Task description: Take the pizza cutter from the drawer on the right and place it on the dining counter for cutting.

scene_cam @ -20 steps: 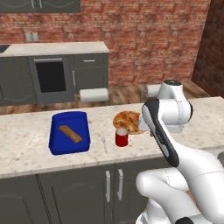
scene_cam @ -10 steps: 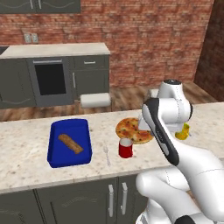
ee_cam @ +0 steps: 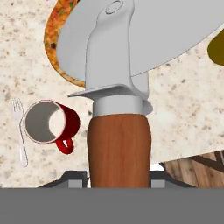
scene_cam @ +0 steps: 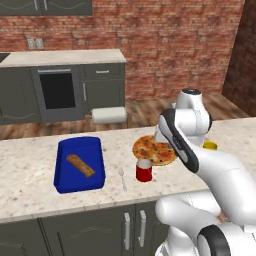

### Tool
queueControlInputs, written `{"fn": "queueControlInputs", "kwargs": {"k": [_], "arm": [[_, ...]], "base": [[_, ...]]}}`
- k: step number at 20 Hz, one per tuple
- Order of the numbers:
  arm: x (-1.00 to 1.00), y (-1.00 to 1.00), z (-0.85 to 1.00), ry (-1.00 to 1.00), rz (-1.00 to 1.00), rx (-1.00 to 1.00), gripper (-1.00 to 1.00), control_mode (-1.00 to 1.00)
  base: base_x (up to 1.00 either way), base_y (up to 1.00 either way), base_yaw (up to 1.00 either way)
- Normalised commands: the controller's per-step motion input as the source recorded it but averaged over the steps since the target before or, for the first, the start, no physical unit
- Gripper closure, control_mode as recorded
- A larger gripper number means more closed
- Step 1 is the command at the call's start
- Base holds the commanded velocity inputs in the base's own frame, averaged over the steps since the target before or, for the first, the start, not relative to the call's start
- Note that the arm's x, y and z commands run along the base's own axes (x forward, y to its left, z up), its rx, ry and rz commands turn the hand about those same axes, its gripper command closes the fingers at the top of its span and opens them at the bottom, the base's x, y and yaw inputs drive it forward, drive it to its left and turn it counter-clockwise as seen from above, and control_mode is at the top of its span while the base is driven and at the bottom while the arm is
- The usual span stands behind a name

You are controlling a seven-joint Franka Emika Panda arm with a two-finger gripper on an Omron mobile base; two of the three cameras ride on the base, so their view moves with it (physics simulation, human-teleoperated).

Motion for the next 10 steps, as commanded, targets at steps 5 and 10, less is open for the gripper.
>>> {"fn": "queueControlInputs", "kwargs": {"k": [5, 10], "arm": [[0.32, -0.49, -0.33, 0.00, -0.12, 0.00, 1.00, -1.00], [0.05, -0.33, -0.49, 0.00, -0.16, 0.00, 1.00, -1.00]], "base": [[0.00, 0.00, 0.00], [0.00, 0.00, 0.00]]}}
